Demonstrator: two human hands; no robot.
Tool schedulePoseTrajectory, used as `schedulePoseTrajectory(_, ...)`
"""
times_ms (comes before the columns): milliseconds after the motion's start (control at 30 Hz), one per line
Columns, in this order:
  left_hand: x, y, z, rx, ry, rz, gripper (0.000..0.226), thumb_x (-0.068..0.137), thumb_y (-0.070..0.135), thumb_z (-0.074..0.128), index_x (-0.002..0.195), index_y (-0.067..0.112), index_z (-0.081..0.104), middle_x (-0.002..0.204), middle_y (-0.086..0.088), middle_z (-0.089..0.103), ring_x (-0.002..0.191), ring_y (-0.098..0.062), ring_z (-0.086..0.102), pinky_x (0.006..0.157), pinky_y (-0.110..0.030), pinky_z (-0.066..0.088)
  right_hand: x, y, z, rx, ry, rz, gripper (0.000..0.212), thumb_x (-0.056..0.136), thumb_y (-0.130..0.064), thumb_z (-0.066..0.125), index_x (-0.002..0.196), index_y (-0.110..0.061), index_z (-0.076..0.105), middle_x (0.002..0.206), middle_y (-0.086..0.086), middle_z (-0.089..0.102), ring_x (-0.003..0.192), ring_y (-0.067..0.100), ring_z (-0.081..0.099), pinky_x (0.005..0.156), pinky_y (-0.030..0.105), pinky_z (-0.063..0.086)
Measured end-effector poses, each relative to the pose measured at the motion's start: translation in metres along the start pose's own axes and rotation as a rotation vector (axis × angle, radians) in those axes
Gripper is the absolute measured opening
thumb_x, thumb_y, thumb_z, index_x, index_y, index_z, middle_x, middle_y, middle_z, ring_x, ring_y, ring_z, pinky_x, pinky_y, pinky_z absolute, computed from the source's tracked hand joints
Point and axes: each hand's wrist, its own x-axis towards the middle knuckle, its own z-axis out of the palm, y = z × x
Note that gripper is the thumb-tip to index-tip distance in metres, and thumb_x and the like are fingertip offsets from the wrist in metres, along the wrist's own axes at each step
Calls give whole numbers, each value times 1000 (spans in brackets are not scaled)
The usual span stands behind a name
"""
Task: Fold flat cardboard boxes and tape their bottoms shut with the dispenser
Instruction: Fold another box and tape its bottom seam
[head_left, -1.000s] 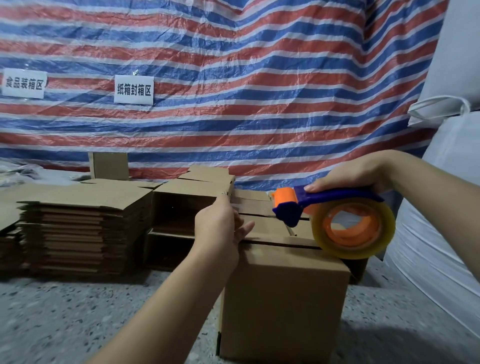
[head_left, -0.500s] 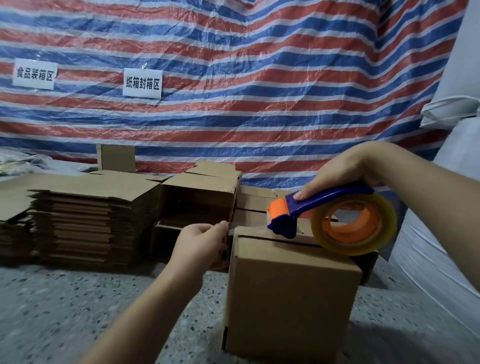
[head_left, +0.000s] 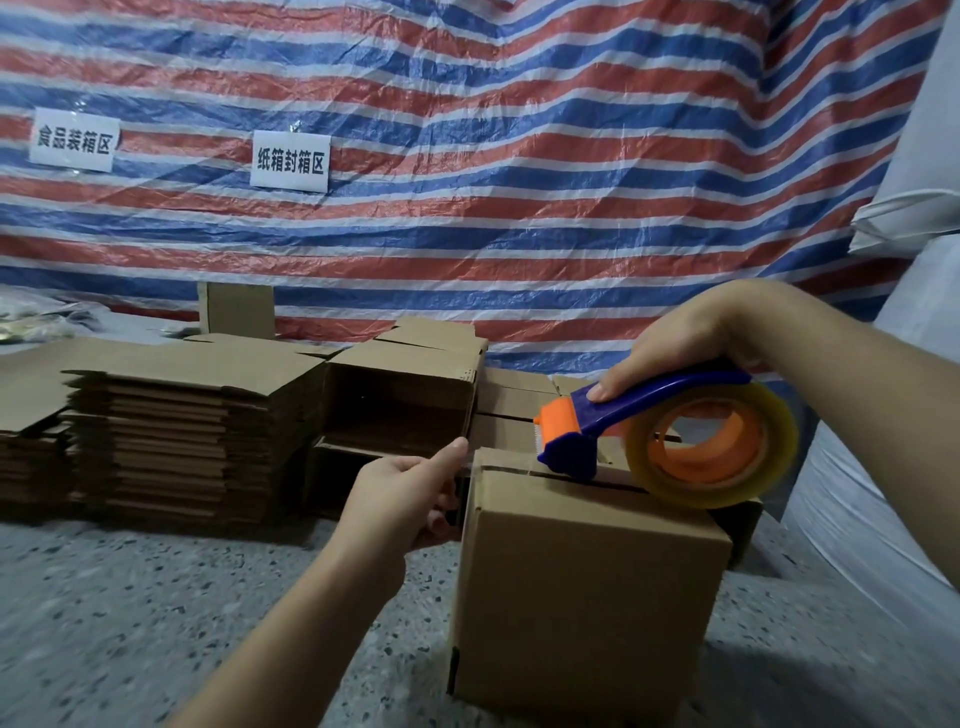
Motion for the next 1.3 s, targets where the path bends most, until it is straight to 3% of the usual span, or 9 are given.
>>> schedulePoseTrajectory(333, -1, -6, -6, -5, -117, -147, 33, 92, 36, 66, 74, 9, 64, 57, -1, 59, 45, -10, 47, 46, -24, 47, 3, 1, 1, 13, -1, -14, 81, 51, -70, 75, 109, -13, 70, 83, 5, 77, 63, 13, 71, 54, 25, 55)
schedulePoseTrajectory(500, 1, -7, -6, -30, -115, -182, 46, 85, 58, 64, 71, 13, 62, 57, 2, 56, 45, -9, 43, 42, -20, 37, 4, 1, 0, 10, -14, -30, 84, 46, -71, 76, 108, -14, 71, 84, 5, 77, 64, 13, 70, 55, 25, 55)
schedulePoseTrajectory(733, 1, -17, -1, 63, -62, -95, 46, 80, 55, 72, 61, 14, 63, 53, 3, 55, 45, -9, 38, 47, -23, 36, 3, 1, 1, 10, -14, -37, 87, 44, -72, 76, 110, -14, 71, 86, 6, 77, 66, 14, 70, 57, 26, 56)
schedulePoseTrajectory(867, 0, -20, 2, 116, -35, -55, 54, 82, 60, 65, 76, 7, 71, 50, 8, 59, 49, -10, 39, 51, -24, 38, 2, 2, 1, 20, -12, -37, 88, 44, -72, 76, 109, -13, 71, 84, 5, 77, 64, 14, 70, 56, 25, 56)
schedulePoseTrajectory(1033, 1, -24, 4, 114, -53, -84, 51, 83, 64, 63, 75, 13, 65, 56, 4, 51, 55, -13, 38, 55, -27, 37, 2, 3, 2, 43, -20, -38, 86, 43, -70, 78, 107, -13, 73, 83, 5, 76, 61, 14, 68, 54, 24, 54)
schedulePoseTrajectory(1167, 1, -28, 6, 110, -53, -105, 52, 81, 67, 62, 82, 16, 56, 74, -6, 43, 51, -12, 32, 51, -25, 31, 3, 2, 3, 44, -31, -37, 86, 44, -71, 78, 107, -13, 73, 82, 5, 75, 60, 13, 67, 53, 24, 54)
schedulePoseTrajectory(1300, 3, -30, 6, 98, -48, -139, 56, 76, 71, 63, 81, 16, 56, 60, 1, 39, 45, -10, 31, 47, -24, 29, 5, 3, 2, 47, -30, -38, 86, 46, -71, 78, 109, -13, 72, 85, 5, 76, 64, 13, 68, 55, 25, 54)
